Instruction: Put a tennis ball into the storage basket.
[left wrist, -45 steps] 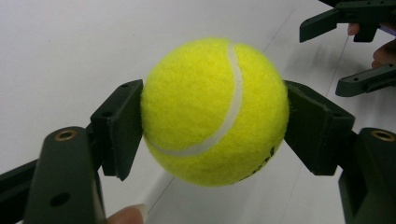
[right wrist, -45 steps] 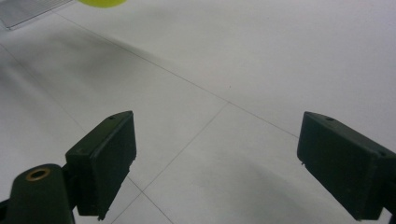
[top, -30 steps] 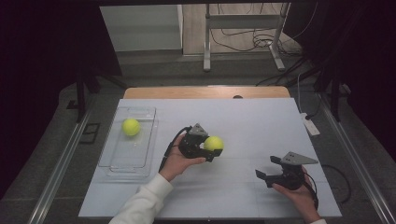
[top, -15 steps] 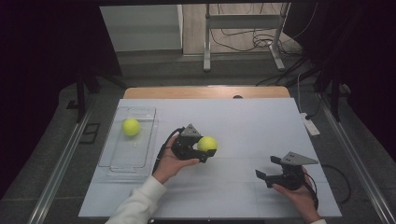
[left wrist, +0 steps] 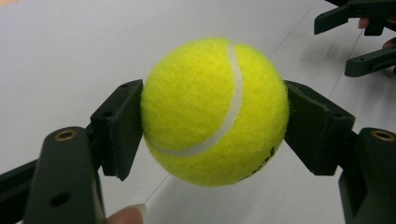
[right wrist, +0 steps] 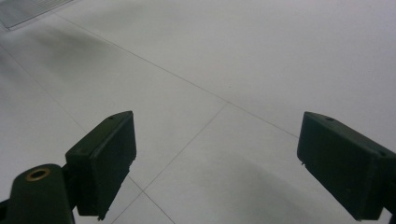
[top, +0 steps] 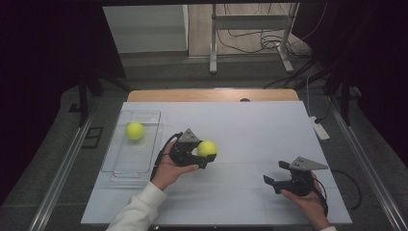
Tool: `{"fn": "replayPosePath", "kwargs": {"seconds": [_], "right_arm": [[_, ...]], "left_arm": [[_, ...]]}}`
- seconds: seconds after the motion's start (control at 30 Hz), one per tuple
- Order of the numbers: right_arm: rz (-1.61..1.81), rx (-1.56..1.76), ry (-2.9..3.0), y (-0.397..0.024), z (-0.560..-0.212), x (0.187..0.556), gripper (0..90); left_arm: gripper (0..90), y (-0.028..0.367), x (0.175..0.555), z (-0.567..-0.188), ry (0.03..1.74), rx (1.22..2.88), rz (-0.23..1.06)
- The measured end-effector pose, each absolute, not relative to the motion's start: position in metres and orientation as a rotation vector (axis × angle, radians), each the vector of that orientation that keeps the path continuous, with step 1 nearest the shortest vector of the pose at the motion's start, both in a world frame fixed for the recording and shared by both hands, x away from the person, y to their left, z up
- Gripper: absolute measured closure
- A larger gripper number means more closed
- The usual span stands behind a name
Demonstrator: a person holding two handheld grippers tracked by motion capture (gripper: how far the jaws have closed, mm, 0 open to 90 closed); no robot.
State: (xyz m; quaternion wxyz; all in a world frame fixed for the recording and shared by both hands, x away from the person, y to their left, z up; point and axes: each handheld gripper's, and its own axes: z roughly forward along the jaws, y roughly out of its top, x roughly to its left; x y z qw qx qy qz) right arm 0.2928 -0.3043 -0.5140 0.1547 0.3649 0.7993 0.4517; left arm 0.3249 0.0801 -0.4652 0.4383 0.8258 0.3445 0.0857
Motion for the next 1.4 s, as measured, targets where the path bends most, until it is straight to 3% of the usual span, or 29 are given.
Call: {"fn": "replayPosePath", "kwargs": {"seconds": [1.4], "right_arm": [[1.298, 1.036, 2.288, -0.305, -0.513, 0.292, 12.5]], "left_arm": [[26.9, 0.132, 0.305, -0.433, 0.919, 1.939, 0.339]]}}
